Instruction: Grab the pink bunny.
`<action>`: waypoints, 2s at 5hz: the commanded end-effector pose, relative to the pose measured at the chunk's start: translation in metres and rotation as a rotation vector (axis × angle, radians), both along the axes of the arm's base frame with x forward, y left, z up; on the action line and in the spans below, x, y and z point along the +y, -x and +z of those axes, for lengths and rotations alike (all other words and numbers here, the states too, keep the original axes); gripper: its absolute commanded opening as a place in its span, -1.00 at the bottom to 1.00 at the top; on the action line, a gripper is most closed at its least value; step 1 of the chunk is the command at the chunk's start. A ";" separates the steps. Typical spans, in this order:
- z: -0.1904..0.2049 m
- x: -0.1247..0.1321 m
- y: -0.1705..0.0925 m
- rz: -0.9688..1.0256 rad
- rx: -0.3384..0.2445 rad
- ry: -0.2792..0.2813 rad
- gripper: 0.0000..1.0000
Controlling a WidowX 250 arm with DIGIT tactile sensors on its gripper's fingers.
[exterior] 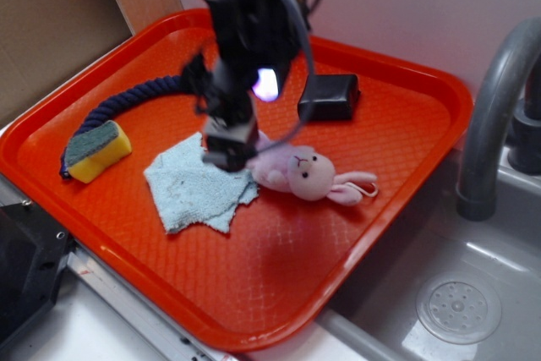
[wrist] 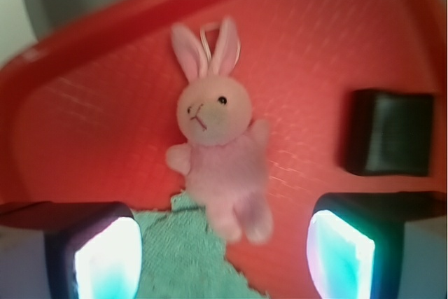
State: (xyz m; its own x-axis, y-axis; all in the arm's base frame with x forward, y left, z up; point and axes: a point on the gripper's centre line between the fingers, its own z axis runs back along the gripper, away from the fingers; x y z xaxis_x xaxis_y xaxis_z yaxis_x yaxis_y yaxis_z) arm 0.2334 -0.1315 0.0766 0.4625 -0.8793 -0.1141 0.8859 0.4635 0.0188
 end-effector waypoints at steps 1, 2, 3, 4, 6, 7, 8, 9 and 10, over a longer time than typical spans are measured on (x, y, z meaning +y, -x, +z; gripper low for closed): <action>-0.032 -0.017 0.001 -0.010 0.022 -0.056 1.00; -0.046 -0.019 0.002 -0.015 0.041 -0.106 1.00; -0.051 -0.020 0.004 -0.013 0.050 -0.125 1.00; -0.045 -0.016 0.004 0.013 0.044 -0.112 -1.00; 0.024 0.032 0.010 0.402 -0.090 -0.054 -1.00; 0.063 0.068 0.022 0.653 -0.140 -0.045 -1.00; 0.094 0.094 0.047 0.904 -0.216 -0.054 -1.00; 0.128 0.112 0.072 1.164 -0.147 0.014 -1.00; 0.138 0.114 0.078 1.419 -0.105 0.067 -1.00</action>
State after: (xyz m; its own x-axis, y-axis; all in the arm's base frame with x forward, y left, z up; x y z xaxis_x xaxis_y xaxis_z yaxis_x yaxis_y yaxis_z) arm 0.1667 0.0072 0.2070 0.9460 0.3205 -0.0484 -0.3204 0.9472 0.0091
